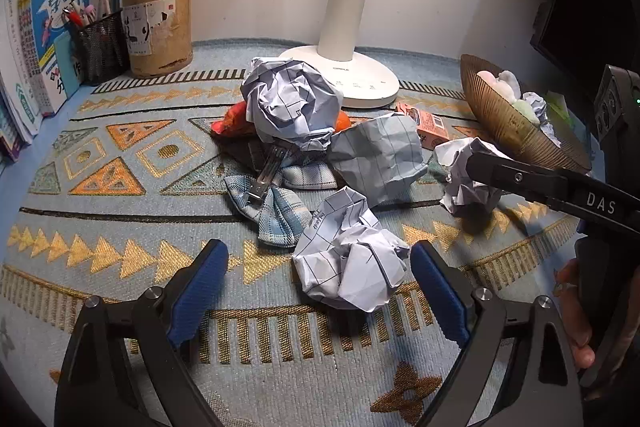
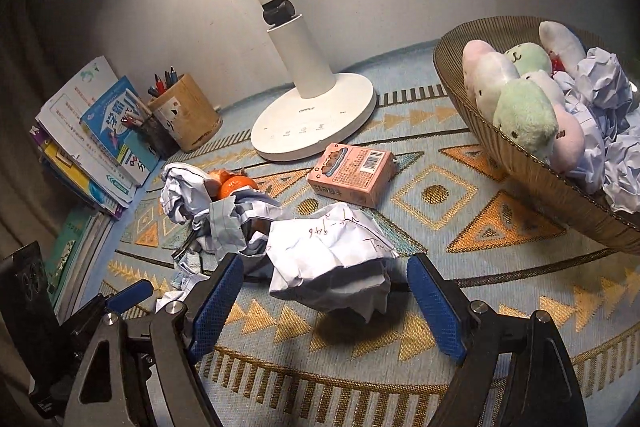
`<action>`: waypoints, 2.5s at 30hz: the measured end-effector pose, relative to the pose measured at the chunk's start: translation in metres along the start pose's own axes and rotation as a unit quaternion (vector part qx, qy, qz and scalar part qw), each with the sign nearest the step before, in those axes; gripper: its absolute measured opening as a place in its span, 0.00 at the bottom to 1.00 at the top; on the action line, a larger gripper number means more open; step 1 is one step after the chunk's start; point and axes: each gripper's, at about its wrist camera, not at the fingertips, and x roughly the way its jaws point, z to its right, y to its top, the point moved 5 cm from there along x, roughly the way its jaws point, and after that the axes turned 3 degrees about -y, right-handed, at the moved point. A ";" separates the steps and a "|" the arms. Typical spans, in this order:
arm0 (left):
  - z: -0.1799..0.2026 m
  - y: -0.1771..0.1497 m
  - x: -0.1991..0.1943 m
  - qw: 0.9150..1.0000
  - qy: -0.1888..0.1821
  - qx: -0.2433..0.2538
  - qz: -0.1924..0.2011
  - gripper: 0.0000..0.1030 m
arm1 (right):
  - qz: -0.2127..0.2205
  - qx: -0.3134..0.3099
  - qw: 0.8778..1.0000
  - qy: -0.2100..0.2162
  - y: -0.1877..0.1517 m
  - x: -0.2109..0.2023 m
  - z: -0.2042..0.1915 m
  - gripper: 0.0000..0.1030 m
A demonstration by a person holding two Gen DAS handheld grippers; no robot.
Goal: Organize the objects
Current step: 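Grasp a crumpled paper ball with the left gripper while the right grasps another, then carry both paper balls over the amber bowl and open both grippers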
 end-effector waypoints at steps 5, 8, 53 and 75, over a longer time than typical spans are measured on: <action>0.009 -0.004 0.007 1.000 -0.005 0.023 -0.017 0.63 | -0.002 0.010 1.000 0.004 0.001 0.003 0.005 0.75; 0.015 -0.006 0.009 0.999 0.005 0.043 -0.020 0.55 | -0.013 0.005 1.000 0.005 0.000 0.008 0.003 0.60; 0.192 0.158 -0.071 0.968 -0.158 0.097 0.166 0.53 | 0.250 -0.018 0.960 -0.127 0.113 -0.243 0.063 0.54; 0.251 0.129 0.091 0.976 -0.175 0.112 0.069 0.53 | 0.195 0.065 0.961 -0.187 0.107 -0.141 0.193 0.54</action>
